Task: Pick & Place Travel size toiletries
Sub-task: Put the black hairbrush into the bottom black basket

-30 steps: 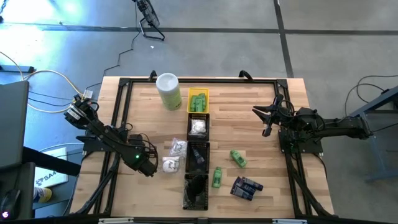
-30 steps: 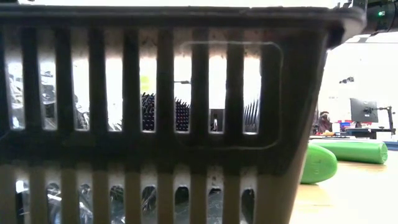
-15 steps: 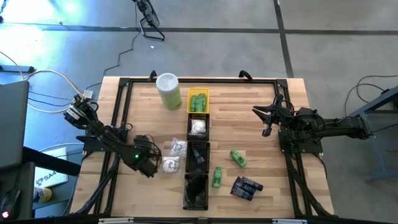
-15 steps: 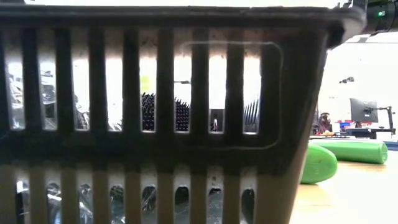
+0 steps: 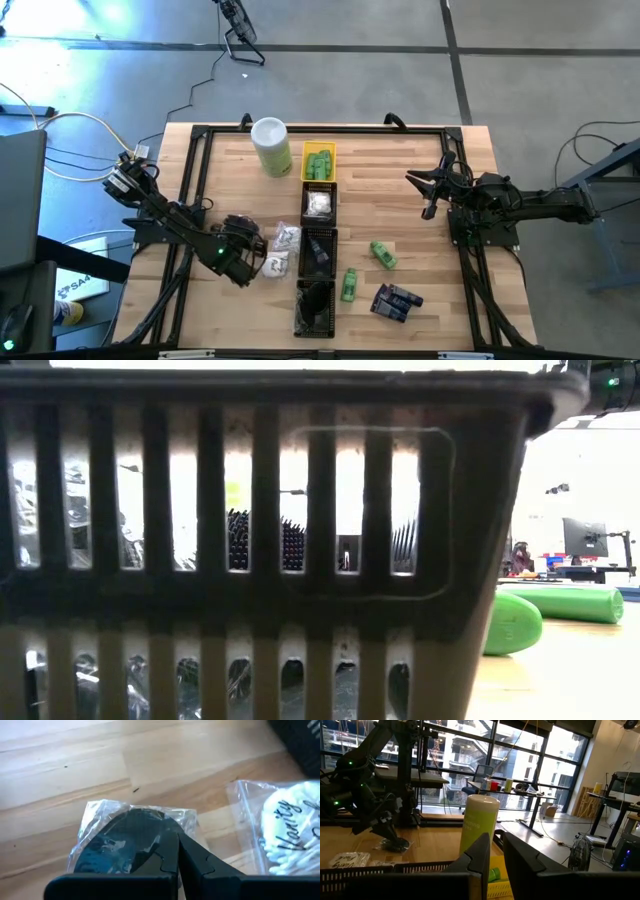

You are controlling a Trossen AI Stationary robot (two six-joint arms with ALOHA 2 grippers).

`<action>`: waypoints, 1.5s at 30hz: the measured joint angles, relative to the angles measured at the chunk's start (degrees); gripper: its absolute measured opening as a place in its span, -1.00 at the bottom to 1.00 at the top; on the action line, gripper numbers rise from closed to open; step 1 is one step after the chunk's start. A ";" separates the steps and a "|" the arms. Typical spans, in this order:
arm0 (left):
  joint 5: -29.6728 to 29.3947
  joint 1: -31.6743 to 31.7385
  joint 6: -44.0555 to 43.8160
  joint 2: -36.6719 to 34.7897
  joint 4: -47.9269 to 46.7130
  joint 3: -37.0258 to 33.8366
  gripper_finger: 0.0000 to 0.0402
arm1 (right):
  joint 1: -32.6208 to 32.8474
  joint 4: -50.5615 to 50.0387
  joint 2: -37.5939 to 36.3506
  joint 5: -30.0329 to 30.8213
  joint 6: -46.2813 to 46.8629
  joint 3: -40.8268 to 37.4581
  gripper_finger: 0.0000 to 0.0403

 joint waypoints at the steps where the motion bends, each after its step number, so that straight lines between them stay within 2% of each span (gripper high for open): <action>1: 0.31 0.40 -0.44 0.00 0.13 0.00 -1.00 | 0.00 0.00 0.00 0.00 -0.02 0.00 -0.77; 3: 3.97 1.33 -1.04 0.00 -0.19 0.20 -1.00 | -0.02 0.00 0.00 0.00 0.00 0.00 -0.77; 7: 15.87 3.61 0.03 0.00 -4.83 1.43 -1.00 | -0.01 -0.07 0.00 0.00 -0.17 0.00 -0.77; 9: 17.55 4.52 0.02 0.00 -6.77 1.53 -1.00 | -0.02 -0.16 0.00 0.00 -0.35 0.00 -0.77; 15: 16.53 6.75 0.12 0.00 -9.04 1.55 -1.00 | -0.02 -0.42 0.00 0.00 -0.56 0.00 -0.77; 20: 9.37 6.95 0.46 0.00 -9.88 1.57 -1.00 | -0.01 -0.42 0.00 0.00 -0.81 0.00 -0.77; 22: 10.25 6.95 0.46 0.00 -11.31 1.57 -1.00 | -0.02 -0.42 0.00 0.00 -0.83 0.00 -0.77; 26: 16.82 6.93 -1.34 0.00 -15.09 1.57 -1.00 | -0.01 -0.44 0.00 0.00 -0.85 0.00 -0.77; 29: 18.88 6.91 -2.47 0.00 -16.25 1.56 -1.00 | -0.01 -0.44 0.00 0.00 -0.86 0.00 -0.77; 37: 22.13 6.91 -2.56 0.00 -10.95 0.37 -1.00 | -0.02 -0.44 0.00 0.00 -0.87 0.00 -0.77; 40: 21.47 6.91 -2.59 -0.25 -7.43 -1.90 -1.00 | 0.00 -0.44 0.00 0.00 -0.87 0.00 -0.77; 45: 14.45 6.91 -2.56 -0.16 -3.41 -3.60 -1.00 | 0.00 -0.44 0.00 0.00 -0.87 0.00 -0.77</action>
